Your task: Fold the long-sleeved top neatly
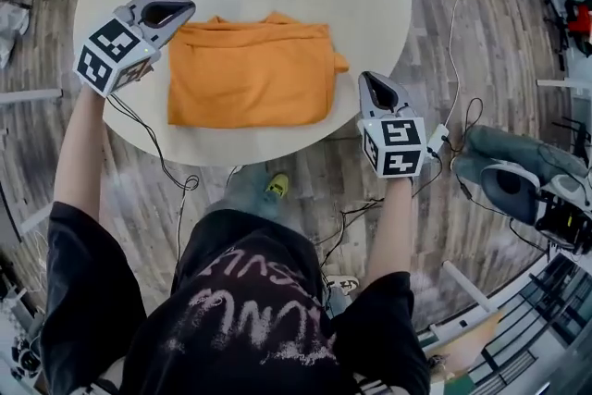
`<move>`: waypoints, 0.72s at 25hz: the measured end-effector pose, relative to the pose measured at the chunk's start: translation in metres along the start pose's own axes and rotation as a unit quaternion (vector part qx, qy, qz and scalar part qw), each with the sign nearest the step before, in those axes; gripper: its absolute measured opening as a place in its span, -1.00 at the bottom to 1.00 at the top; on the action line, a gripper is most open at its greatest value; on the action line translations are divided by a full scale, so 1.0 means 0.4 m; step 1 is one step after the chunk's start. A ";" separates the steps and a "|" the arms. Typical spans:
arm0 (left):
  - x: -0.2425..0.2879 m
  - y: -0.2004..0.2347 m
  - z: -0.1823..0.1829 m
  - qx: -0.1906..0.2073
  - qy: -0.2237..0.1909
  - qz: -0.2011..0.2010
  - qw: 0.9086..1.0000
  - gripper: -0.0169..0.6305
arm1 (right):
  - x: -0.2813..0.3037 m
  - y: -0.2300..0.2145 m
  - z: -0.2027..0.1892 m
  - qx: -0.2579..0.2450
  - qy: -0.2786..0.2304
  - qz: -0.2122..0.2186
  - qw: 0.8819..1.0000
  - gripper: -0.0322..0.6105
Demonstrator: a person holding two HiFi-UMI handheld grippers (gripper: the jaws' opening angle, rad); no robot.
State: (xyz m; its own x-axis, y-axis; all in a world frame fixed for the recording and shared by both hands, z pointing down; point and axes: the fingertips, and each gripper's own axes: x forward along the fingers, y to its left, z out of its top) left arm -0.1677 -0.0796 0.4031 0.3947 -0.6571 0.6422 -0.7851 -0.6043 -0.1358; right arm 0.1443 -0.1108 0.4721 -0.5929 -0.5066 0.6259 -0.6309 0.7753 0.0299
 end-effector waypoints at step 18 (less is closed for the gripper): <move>0.381 -0.360 0.157 0.404 0.173 -0.236 0.867 -0.86 | 0.015 0.133 -0.198 0.280 0.020 0.049 0.959 -0.66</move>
State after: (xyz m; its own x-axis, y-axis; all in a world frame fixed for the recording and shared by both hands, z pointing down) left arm 0.0355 -0.1211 0.4730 0.3046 -0.1600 0.9390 0.0704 -0.9793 -0.1897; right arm 0.1467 -0.0430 0.5392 -0.6499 -0.4191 0.6340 -0.7500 0.4883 -0.4461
